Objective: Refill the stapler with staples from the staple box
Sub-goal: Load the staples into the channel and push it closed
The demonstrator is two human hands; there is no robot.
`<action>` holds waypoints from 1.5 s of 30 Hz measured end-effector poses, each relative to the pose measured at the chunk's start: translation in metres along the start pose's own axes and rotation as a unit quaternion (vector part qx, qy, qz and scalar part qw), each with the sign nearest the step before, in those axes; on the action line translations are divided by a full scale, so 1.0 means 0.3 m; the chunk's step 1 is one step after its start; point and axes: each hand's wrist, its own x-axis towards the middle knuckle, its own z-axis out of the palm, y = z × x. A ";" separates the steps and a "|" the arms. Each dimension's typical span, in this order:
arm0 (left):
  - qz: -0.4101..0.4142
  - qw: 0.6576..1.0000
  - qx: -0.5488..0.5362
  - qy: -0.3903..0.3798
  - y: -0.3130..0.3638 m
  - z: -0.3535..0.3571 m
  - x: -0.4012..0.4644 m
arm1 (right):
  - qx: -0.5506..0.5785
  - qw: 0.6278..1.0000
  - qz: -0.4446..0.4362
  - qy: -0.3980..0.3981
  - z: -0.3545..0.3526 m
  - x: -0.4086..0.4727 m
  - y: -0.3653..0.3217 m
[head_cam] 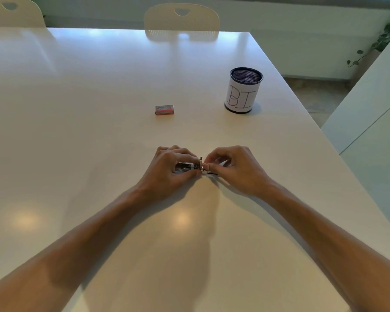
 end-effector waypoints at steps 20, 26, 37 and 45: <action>0.001 1.000 -0.021 -0.013 0.023 -0.014 0.003 | -0.296 0.929 -0.219 -0.027 -0.042 -0.024 -0.032; 0.004 1.000 -0.018 -0.011 0.028 -0.011 0.002 | -0.367 0.882 -0.295 0.009 -0.041 -0.028 -0.038; -0.001 1.000 -0.007 -0.004 0.011 -0.005 -0.002 | 0.023 0.999 -0.020 -0.011 -0.039 -0.036 0.027; -0.005 1.000 -0.017 -0.011 0.012 -0.008 -0.002 | -0.010 0.999 -0.041 -0.022 -0.061 -0.036 0.032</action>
